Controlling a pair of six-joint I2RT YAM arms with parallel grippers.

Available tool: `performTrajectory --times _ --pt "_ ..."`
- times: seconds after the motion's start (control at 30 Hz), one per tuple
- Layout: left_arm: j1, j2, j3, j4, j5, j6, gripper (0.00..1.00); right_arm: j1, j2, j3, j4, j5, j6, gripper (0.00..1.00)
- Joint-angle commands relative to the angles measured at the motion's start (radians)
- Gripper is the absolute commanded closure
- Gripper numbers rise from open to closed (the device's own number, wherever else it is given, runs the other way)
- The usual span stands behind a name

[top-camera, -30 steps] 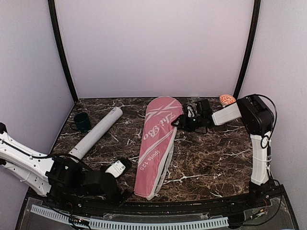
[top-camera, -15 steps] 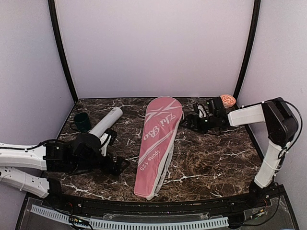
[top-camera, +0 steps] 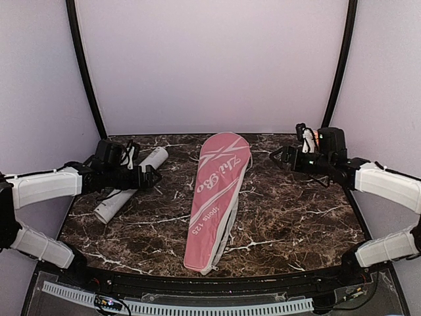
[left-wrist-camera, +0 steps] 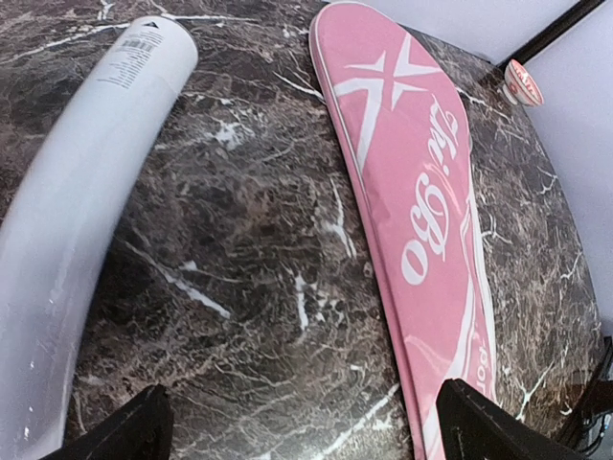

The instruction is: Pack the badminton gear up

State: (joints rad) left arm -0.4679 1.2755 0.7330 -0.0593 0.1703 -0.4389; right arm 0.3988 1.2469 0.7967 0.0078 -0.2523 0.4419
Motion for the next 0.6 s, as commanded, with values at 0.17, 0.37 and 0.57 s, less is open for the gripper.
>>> performTrajectory --times 0.17,0.37,0.57 --pt "0.051 0.107 0.005 0.080 0.036 0.009 0.01 -0.001 -0.176 -0.249 0.041 0.128 0.034 0.01" --pt "0.050 0.116 -0.078 0.162 0.055 -0.043 0.01 -0.001 -0.233 -0.347 0.068 0.130 0.056 0.01" --pt "0.051 0.100 -0.087 0.150 0.034 -0.046 0.01 -0.001 -0.237 -0.379 0.123 0.102 0.072 0.01"
